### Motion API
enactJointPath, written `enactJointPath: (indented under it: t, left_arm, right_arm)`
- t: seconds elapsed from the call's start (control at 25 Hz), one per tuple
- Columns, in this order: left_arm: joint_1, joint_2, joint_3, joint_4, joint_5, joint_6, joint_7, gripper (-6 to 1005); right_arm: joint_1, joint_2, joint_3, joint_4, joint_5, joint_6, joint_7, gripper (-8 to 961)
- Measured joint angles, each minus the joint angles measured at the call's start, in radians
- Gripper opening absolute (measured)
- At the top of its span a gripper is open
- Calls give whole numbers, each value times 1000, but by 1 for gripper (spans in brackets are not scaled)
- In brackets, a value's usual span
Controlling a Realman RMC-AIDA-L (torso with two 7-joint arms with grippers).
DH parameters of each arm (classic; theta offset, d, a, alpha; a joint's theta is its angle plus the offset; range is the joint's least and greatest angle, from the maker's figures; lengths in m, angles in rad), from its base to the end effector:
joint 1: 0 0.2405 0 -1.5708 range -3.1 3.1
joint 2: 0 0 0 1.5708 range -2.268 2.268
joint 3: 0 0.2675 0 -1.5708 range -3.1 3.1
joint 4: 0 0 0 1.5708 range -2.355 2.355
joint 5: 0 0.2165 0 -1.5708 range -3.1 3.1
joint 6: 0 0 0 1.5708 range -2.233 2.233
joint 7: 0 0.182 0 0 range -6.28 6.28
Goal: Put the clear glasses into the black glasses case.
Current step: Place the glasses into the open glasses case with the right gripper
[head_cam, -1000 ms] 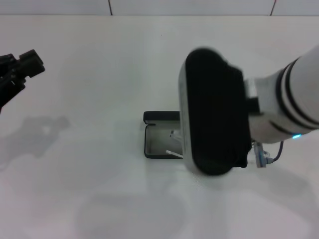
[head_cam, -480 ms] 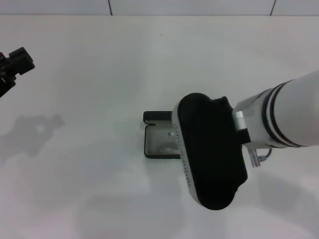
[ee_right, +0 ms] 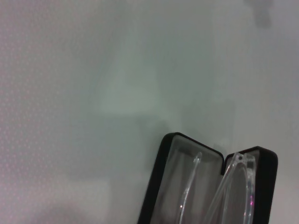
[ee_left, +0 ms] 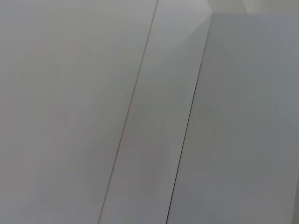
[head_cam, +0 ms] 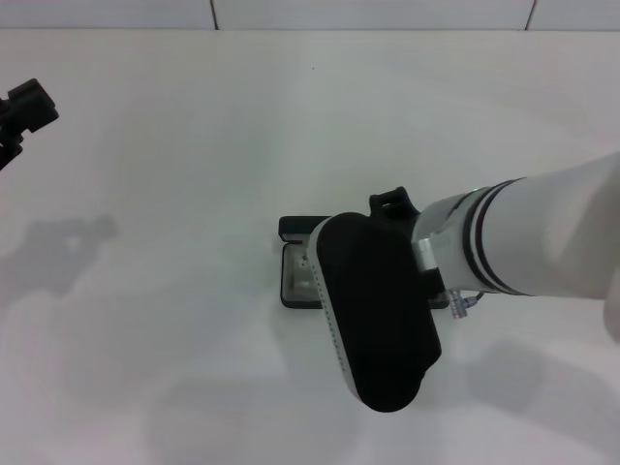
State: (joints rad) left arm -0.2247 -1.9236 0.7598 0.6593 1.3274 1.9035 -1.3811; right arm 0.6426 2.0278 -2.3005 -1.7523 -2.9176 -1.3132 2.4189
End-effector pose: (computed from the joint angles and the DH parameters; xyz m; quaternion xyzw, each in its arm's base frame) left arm -0.2811 0.2795 0.0938 -0.8377 -0.1813 -0.4763 0.1965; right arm 0.0872 0.3023 -0.1304 -0.9004 -0.2853 -0.2684 0.1892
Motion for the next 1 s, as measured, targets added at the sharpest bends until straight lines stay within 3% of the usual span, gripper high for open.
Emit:
enactJointPath:
  t: [1.0]
  left_arm:
    - [1,-11,-10,-38,3,-1,38,114]
  right_arm:
    - [-4,0,-78,118,-65,148,44,99]
